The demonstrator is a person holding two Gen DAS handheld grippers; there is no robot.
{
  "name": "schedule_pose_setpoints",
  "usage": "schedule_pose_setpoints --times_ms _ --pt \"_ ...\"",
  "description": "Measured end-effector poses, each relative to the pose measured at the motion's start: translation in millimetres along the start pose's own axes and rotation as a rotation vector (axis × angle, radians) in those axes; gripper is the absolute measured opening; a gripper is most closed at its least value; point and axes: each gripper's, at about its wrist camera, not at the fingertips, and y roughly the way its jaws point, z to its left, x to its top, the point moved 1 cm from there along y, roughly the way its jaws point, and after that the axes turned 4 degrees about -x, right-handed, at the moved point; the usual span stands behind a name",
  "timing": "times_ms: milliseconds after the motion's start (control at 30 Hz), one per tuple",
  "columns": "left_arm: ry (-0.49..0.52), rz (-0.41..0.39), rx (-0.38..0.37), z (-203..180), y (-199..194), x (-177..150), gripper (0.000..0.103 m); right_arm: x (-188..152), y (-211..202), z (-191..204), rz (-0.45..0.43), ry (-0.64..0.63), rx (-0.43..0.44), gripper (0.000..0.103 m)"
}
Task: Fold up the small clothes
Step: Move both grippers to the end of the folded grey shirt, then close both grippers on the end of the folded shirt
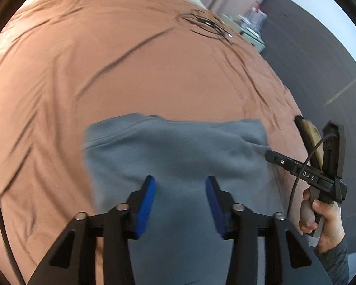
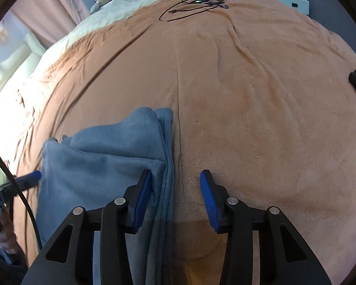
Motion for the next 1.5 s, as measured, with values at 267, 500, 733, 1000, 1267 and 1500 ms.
schedule_pose_setpoints --times_ms 267,500,733,1000,1267,1500 --pt "0.069 0.063 -0.021 -32.9 45.5 19.6 0.030 -19.1 -13.6 -4.9 0.003 0.023 0.041 0.037" --pt "-0.017 0.070 -0.007 -20.6 74.2 40.7 0.030 -29.4 -27.6 -8.4 0.017 0.015 0.080 0.039" --pt "0.016 -0.002 -0.005 -28.3 47.0 50.4 0.030 -25.4 -19.3 -18.9 0.069 0.063 0.185 0.060" --pt "-0.039 0.001 0.045 17.3 2.6 36.3 0.031 -21.1 -4.7 -50.1 0.083 0.180 0.357 0.060" --pt "-0.165 -0.005 0.078 71.3 -23.6 12.0 0.031 -15.5 17.6 -53.9 0.112 0.163 0.426 0.060" --pt "-0.240 0.038 0.022 91.8 -9.8 -5.9 0.031 -7.6 28.2 -57.8 0.128 0.167 0.435 0.048"
